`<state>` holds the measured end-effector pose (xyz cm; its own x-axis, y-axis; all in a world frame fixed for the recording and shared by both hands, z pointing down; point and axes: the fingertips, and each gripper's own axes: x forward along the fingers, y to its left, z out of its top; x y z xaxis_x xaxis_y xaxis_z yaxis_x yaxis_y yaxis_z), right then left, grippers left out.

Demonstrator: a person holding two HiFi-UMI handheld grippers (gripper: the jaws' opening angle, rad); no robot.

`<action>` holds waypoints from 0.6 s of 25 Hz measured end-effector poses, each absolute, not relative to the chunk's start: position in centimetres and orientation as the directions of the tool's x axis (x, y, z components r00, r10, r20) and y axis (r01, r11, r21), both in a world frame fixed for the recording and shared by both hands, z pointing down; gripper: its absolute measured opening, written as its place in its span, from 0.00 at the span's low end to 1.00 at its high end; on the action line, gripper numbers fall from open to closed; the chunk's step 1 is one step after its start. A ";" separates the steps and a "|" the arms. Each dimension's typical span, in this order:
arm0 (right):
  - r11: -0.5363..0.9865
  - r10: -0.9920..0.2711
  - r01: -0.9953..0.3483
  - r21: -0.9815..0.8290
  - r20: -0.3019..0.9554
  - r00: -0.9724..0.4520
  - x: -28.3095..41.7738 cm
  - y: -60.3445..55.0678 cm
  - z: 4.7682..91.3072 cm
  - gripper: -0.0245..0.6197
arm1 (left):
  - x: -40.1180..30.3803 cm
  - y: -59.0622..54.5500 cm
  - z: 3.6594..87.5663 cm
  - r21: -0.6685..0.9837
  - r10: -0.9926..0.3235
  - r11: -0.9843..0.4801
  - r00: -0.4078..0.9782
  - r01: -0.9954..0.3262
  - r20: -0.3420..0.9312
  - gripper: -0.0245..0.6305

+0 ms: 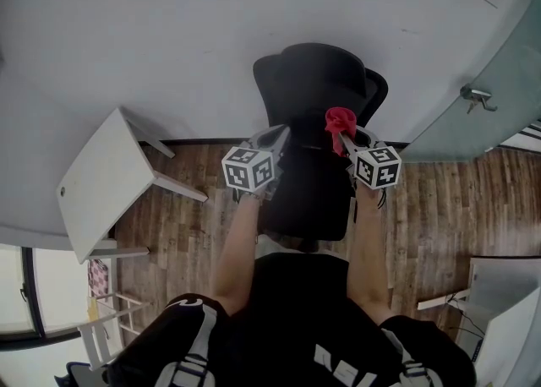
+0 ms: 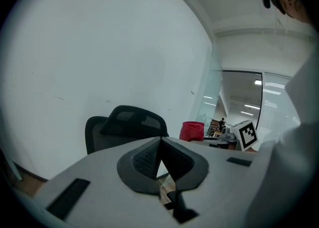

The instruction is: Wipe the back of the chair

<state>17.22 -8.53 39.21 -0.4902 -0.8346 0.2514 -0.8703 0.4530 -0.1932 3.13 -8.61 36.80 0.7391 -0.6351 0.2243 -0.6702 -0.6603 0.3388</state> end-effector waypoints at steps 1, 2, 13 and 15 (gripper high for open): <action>0.455 -0.833 -0.870 -0.192 0.253 -0.491 17.2 -8.5 39.3 0.14 | 3.2 -8.6 36.7 0.338 -0.636 -0.660 0.739 -0.670 0.223 0.07; 0.456 -0.832 -0.870 -0.189 0.256 -0.492 17.2 -8.5 39.3 0.14 | 3.2 -8.6 36.7 0.338 -0.636 -0.660 0.739 -0.670 0.222 0.07; 0.457 -0.828 -0.871 -0.178 0.273 -0.490 17.6 -8.2 39.8 0.14 | 3.1 -8.6 37.0 0.309 -0.648 -0.661 0.728 -0.684 0.226 0.07; 0.460 -0.826 -0.870 -0.178 0.273 -0.493 17.6 -8.2 39.9 0.14 | 3.2 -8.6 36.8 0.302 -0.647 -0.664 0.728 -0.684 0.225 0.07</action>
